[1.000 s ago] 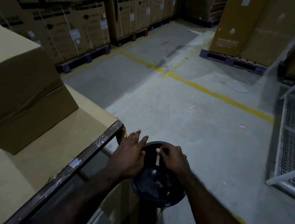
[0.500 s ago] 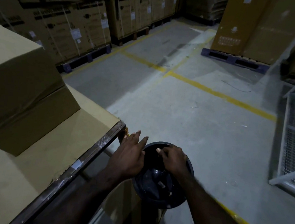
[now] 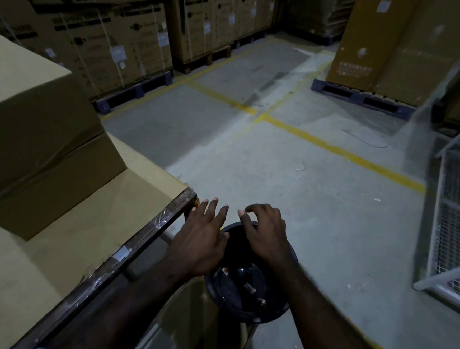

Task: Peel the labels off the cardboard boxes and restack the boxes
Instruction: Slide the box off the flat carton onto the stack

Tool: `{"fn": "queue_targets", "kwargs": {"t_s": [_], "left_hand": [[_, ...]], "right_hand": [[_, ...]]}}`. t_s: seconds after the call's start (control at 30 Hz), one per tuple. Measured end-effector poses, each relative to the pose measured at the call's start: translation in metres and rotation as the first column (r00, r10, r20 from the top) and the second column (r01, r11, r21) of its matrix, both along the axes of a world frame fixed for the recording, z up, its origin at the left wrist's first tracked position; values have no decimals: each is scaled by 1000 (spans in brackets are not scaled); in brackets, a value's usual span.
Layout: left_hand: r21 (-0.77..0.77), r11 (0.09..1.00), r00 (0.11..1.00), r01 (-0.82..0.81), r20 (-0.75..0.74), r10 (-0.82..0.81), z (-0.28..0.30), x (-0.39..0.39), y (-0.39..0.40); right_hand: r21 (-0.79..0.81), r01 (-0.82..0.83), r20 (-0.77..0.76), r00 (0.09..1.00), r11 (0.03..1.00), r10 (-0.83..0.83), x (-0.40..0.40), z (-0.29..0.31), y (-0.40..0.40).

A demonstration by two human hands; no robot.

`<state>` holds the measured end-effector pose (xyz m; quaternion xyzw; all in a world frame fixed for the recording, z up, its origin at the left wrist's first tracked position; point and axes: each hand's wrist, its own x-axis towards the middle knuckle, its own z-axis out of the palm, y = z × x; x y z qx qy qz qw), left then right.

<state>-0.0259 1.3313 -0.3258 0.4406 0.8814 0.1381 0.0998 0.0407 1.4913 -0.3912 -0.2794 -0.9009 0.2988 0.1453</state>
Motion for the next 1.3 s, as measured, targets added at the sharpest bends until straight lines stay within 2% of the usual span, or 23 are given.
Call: {"fn": "queue_targets", "kwargs": {"t_s": [0.33, 0.63, 0.77, 1.0, 1.17, 1.3], "left_hand": [[139, 988, 989, -67, -125, 85, 53, 5, -67], [282, 938, 923, -203, -264, 280, 112, 21, -248], [329, 898, 857, -291, -327, 397, 138, 36, -361], [400, 752, 681, -524, -334, 652, 168, 70, -540], [411, 646, 566, -643, -313, 763, 178, 84, -628], [405, 589, 512, -699, -290, 808, 177, 83, -673]], "right_hand": [[153, -30, -330, 940, 988, 80, -11, 89, -70], [270, -184, -524, 796, 945, 304, -27, 165, -240], [308, -293, -552, 720, 905, 421, -31, 192, -347], [321, -525, -551, 573, 788, 607, -39, 227, -526], [321, -627, -520, 509, 710, 685, -48, 236, -616], [323, -675, -483, 485, 663, 729, -60, 235, -660]]}}
